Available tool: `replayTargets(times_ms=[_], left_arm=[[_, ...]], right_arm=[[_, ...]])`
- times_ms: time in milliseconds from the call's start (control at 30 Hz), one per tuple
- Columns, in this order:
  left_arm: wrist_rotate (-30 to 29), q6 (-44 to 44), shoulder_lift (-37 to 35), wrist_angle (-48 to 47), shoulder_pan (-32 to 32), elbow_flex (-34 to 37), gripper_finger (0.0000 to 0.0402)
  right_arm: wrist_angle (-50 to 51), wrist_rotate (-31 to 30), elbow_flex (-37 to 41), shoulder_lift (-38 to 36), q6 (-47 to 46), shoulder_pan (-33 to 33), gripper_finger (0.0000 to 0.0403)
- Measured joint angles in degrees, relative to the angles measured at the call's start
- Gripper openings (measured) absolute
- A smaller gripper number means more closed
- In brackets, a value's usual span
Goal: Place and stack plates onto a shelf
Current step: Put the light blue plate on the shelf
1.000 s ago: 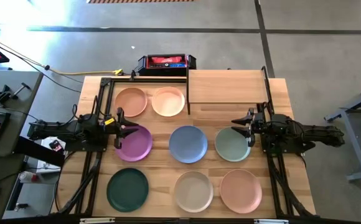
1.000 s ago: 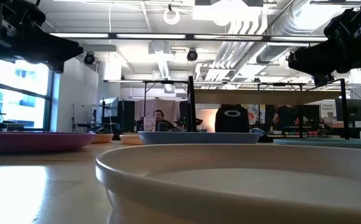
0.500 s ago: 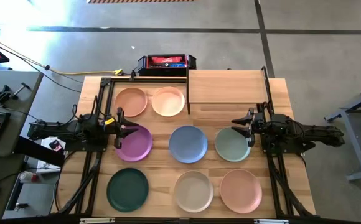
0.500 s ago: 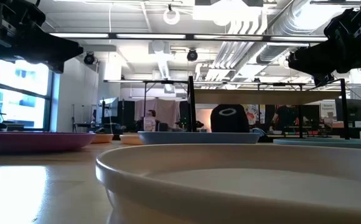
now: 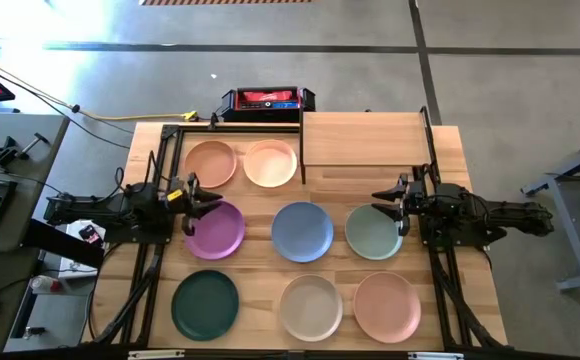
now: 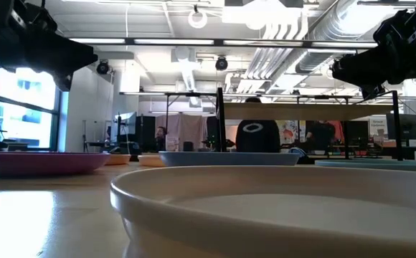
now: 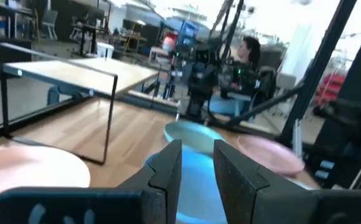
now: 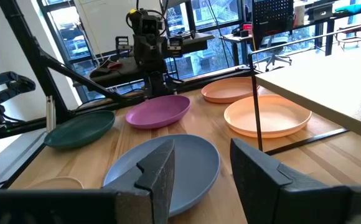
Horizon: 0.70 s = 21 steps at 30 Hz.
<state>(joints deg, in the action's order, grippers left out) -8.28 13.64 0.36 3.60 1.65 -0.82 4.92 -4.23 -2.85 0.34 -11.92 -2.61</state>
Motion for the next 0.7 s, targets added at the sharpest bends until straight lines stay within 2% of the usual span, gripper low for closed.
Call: replayTargets(times_ms=[100, 267, 367, 533, 700], left_arm=[[-2.84, 0.40, 0.00, 2.79, 0.00, 0.00, 0.0083], [-9.35, 5.62, 0.00, 13.15, 0.00, 0.00, 0.0083], [-13.16, 8.20, -0.02, 18.73, 0.00, -0.01, 0.0083], [-19.81, 6.90, -0.02, 24.70, 0.00, -0.02, 0.0083], [-24.06, 3.60, -0.02, 27.85, -0.02, -0.02, 0.0083]], right_arm=[[0.00, -0.01, 0.01, 0.01, 0.85, 0.01, 0.0140], [-0.01, -0.03, 0.00, 0.02, 1.57, 0.01, 0.0140], [-0.01, -0.04, 0.01, 0.01, -2.27, 0.00, 0.0140], [-0.01, -0.05, 0.00, 0.02, -9.04, 0.02, 0.0140], [-0.05, -0.07, 0.00, 0.00, -10.56, 0.02, 0.0140]])
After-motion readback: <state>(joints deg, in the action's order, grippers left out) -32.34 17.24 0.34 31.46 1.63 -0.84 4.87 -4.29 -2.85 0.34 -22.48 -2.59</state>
